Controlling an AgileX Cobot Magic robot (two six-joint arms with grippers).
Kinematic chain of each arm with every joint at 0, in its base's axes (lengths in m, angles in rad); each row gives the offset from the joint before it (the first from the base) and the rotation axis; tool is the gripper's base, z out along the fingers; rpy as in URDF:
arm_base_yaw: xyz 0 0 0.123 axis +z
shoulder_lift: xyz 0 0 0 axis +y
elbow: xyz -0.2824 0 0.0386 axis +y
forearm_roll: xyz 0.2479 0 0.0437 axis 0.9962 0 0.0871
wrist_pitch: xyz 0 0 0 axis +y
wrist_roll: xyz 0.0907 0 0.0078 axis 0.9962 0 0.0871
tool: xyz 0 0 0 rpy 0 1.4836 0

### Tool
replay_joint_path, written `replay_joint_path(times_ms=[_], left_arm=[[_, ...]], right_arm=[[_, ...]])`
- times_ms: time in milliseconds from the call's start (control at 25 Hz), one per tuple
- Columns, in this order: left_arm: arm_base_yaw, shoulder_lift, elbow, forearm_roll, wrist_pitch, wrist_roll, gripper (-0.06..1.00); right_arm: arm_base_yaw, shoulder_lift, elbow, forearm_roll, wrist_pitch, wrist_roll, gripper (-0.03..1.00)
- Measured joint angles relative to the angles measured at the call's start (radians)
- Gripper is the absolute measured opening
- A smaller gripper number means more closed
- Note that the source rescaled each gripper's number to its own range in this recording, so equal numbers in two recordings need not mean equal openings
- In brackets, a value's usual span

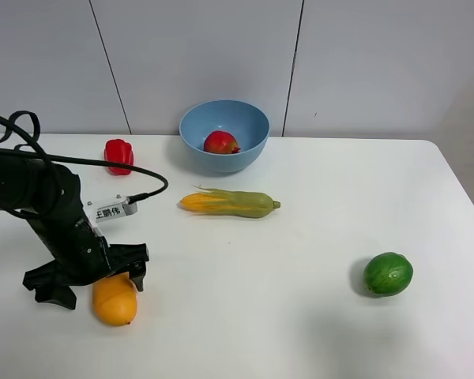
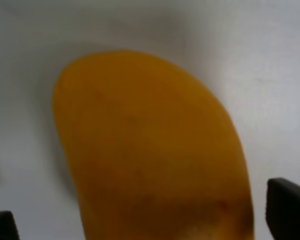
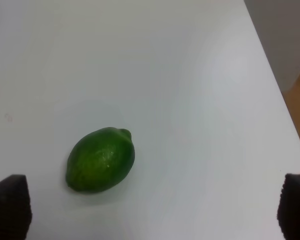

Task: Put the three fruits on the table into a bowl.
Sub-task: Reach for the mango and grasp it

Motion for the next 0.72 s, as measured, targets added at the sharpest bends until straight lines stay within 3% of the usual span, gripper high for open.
replay_joint_path(times_ms=[480, 520, 560, 600, 640, 680, 720], left_arm=[[0.000, 0.059, 0.000, -0.019, -0.015, 0.034, 0.95], [0.000, 0.065, 0.000, -0.023, -0.012, 0.036, 0.86], [0.000, 0.067, 0.000, -0.024, -0.007, 0.038, 0.68], [0.000, 0.068, 0.000, -0.027, 0.000, 0.040, 0.43], [0.000, 0.068, 0.000, -0.034, 0.012, 0.041, 0.11], [0.000, 0.068, -0.001, -0.037, 0.021, 0.043, 0.00], [0.000, 0.068, -0.001, -0.041, 0.032, 0.044, 0.02]], right_arm=[[0.000, 0.000, 0.000, 0.000, 0.000, 0.000, 0.99], [0.000, 0.000, 0.000, 0.000, 0.000, 0.000, 0.99], [0.000, 0.000, 0.000, 0.000, 0.000, 0.000, 0.99], [0.000, 0.000, 0.000, 0.000, 0.000, 0.000, 1.00], [0.000, 0.000, 0.000, 0.000, 0.000, 0.000, 0.99], [0.000, 0.000, 0.000, 0.000, 0.000, 0.000, 0.99], [0.000, 0.000, 0.000, 0.000, 0.000, 0.000, 0.99]])
